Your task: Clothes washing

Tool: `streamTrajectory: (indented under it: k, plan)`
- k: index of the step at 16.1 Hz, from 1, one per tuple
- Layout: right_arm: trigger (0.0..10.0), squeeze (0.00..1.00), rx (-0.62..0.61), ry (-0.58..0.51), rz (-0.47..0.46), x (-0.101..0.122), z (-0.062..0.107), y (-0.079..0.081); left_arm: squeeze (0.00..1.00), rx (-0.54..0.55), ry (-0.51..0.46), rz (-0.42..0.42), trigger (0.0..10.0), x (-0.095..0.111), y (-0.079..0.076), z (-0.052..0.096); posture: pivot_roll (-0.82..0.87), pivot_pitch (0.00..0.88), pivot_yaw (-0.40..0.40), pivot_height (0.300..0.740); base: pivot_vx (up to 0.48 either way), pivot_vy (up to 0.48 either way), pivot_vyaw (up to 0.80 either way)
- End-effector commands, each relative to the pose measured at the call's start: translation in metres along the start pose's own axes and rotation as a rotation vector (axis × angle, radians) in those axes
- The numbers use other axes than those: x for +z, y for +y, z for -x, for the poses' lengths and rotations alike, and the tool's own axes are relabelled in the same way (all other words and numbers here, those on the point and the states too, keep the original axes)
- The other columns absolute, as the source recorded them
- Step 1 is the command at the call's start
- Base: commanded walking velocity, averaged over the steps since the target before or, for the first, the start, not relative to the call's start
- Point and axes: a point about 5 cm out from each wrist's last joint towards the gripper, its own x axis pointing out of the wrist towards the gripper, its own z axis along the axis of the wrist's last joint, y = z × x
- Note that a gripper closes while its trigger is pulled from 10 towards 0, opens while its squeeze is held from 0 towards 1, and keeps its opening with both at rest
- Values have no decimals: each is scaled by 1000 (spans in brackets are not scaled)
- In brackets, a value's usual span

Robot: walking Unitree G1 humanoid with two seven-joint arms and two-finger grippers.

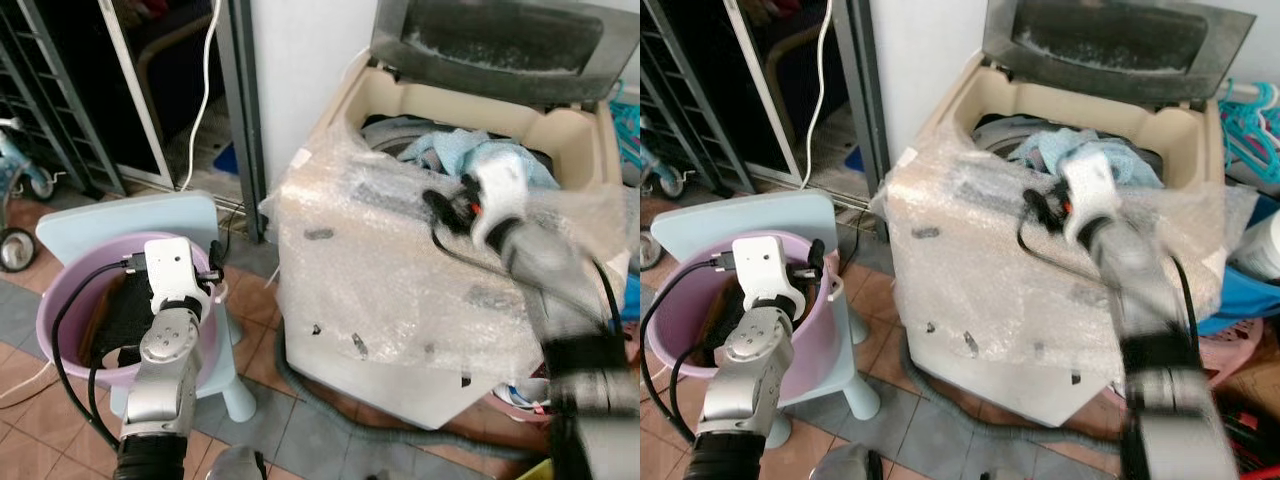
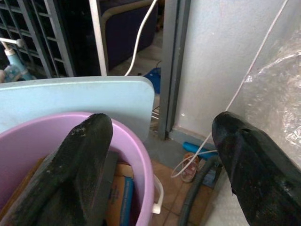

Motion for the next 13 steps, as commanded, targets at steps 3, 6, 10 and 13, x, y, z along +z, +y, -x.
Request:
streamTrajectory:
  k: [3, 6, 10, 13]
  plan:
    - [10000, 1000, -26, -39, -78, -4, 22, 28, 0, -24, 12, -1, 10000, -1, -5, -3, -71, 0, 10, 740, 0, 0, 0]
    - [10000, 1000, -9, -126, -33, -5, 45, 60, 0, -31, 3, 8, 10000, 1, -9, -5, -83, 0, 11, 740, 0, 0, 0]
    - [10000, 1000, -49, -170, 47, 2, 40, 73, 0, -22, 1, 13, 10000, 1, -10, -5, -76, 0, 10, 740, 0, 0, 0]
    - [10000, 1000, -40, -182, 48, 3, 37, 80, 0, -25, 5, 14, 10000, 0, -10, -5, -77, 0, 12, 740, 0, 0, 0]
